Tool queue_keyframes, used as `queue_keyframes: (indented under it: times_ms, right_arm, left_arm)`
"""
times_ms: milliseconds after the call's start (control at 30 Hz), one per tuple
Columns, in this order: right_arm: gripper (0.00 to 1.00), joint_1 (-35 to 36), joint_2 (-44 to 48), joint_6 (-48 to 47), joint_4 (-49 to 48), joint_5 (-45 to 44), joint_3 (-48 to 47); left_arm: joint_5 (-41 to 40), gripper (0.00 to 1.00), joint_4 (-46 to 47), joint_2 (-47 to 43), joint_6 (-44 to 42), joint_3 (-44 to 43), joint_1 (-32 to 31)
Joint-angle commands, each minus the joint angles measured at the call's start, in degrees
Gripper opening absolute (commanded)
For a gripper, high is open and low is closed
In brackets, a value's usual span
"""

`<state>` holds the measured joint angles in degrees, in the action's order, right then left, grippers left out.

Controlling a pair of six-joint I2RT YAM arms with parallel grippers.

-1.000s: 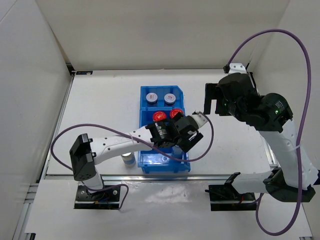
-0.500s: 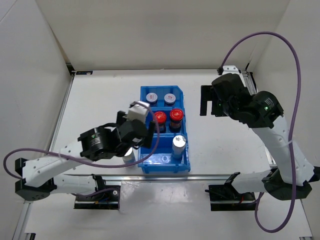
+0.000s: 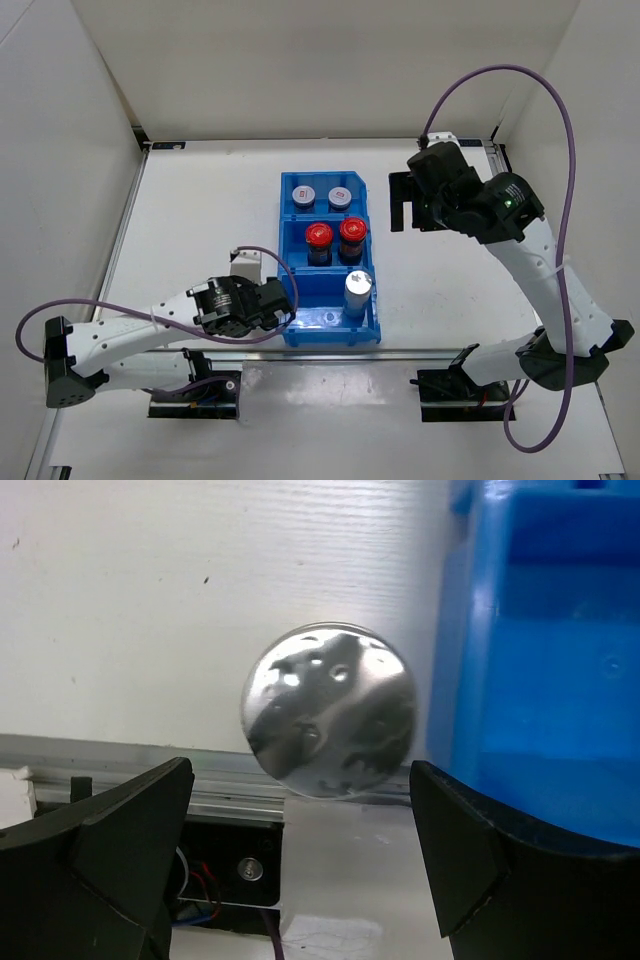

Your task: Organize the condiment bottles

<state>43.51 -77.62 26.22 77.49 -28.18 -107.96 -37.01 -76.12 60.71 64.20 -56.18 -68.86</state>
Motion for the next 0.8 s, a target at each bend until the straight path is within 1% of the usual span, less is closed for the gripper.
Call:
queue_keyframes:
  times_ms: [0, 133, 267, 333, 400, 700, 767]
  right_arm:
    - [1.0, -0.26, 0.11, -1.26, 6.71, 0.41, 0.12]
    - [1.0, -1.93, 0.11, -2.31, 5.31, 1.63, 0.12]
    - [1.0, -3.07, -0.42, -3.54, 5.3, 2.26, 0.13]
    - [1.0, -3.08, -0.42, -4.06, 4.77, 2.26, 0.12]
    - [1.0, -3.6, -0.42, -4.07, 4.77, 2.26, 0.64]
    - [1.0, -4.13, -0.42, -4.6, 3.72, 3.31, 1.7]
    - [1.0, -4.66, -0.42, -4.6, 3.72, 3.31, 2.22]
  left_arm:
    - [0.54, 1.0, 1.76, -2.52, 3.65, 2.82, 2.06]
    - [2.29, 1.0, 7.11, -3.23, -0.56, 6.43, 6.62]
    - [2.3, 1.0, 9.14, -1.13, -3.29, 6.44, 9.53]
    - [3.52, 1.0, 12.64, -0.6, -7.22, 6.44, 10.84]
    - [4.06, 1.0, 15.11, -0.59, -9.18, 6.44, 11.46]
    - [6.78, 1.0, 17.76, 0.73, -13.05, 6.96, 16.91]
    - [6.78, 0.96, 18.28, 0.73, -13.57, 6.44, 17.61]
